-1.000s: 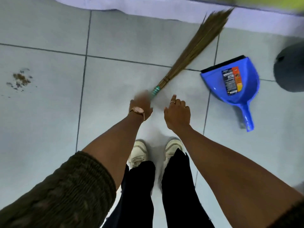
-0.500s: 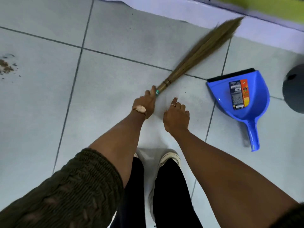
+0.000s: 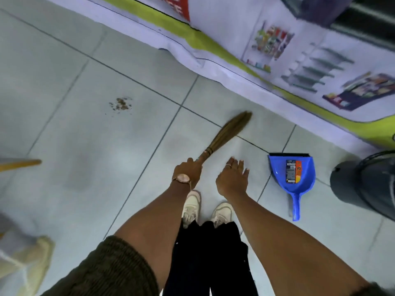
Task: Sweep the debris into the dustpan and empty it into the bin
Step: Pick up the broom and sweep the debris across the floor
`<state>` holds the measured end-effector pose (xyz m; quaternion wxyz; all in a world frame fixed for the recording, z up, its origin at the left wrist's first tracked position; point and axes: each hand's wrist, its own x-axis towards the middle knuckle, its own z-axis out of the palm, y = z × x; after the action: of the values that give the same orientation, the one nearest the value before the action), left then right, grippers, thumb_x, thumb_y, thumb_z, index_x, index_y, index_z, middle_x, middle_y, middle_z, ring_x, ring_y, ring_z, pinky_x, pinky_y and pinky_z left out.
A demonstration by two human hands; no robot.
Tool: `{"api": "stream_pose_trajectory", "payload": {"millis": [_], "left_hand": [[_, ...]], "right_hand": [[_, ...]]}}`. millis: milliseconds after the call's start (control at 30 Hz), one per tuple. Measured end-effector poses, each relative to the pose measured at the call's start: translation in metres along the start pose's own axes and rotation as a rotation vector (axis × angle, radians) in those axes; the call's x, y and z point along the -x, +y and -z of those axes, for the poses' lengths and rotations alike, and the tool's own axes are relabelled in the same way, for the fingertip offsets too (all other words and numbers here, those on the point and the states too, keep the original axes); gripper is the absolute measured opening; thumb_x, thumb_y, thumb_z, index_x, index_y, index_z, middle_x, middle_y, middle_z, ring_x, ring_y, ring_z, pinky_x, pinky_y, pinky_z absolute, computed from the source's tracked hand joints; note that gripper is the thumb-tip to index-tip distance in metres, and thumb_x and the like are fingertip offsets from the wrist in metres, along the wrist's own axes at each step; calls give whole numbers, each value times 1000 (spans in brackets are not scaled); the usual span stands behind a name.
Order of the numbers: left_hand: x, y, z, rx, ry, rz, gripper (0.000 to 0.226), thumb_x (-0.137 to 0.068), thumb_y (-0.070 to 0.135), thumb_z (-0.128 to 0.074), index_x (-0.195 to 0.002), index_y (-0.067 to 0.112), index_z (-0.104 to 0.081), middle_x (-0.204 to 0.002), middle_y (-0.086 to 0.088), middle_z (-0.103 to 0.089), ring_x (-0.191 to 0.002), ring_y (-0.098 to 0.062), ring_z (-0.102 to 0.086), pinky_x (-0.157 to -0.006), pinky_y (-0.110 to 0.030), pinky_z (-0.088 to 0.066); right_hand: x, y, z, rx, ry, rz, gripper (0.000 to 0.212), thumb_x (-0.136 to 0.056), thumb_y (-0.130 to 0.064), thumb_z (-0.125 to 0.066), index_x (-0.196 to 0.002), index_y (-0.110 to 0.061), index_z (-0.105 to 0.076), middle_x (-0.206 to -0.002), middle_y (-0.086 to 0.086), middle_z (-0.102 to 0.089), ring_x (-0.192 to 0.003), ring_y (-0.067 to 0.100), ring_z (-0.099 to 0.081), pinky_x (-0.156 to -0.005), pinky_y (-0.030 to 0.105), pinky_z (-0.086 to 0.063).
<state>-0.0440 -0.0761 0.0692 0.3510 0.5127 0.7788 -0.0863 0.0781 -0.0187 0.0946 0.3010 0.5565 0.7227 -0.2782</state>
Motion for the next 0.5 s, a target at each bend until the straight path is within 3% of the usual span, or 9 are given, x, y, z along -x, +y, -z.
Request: {"api": "stream_pose_trajectory", "payload": {"millis": [267,400,500], "left_hand": [[69,-75,85,114,-11,262,61,-99,17,-34,-154,28,-9,-131,-23,-48,-118,-41,-54,-97,-46,-45],[72,-130,91,157,16,319,59,-100,15,-35,-154,25,-14,-125,-20,-50,-109,-39,-59,-91,-46,-48],[71,-169,77,127,-1,266,59,-102,18,-32,-154,28,-8,-127,-17,-47,-101,-36,-63,-84,-43,-49]], "right_hand": [[67,-115,50,77,21,226,66,-100,-21,-36,-152,0,-1,-163,12,-7,-151,28,0,-124,45,-6],[62,-166,38,139,32,275,66,-99,-20,-37,-153,-1,-5,-163,11,-6,-152,28,1,-123,45,-8],[54,-195,24,186,106,299,64,-96,-17,-39,-153,-3,-12,-163,14,0,-151,29,5,-124,46,-4]]}}
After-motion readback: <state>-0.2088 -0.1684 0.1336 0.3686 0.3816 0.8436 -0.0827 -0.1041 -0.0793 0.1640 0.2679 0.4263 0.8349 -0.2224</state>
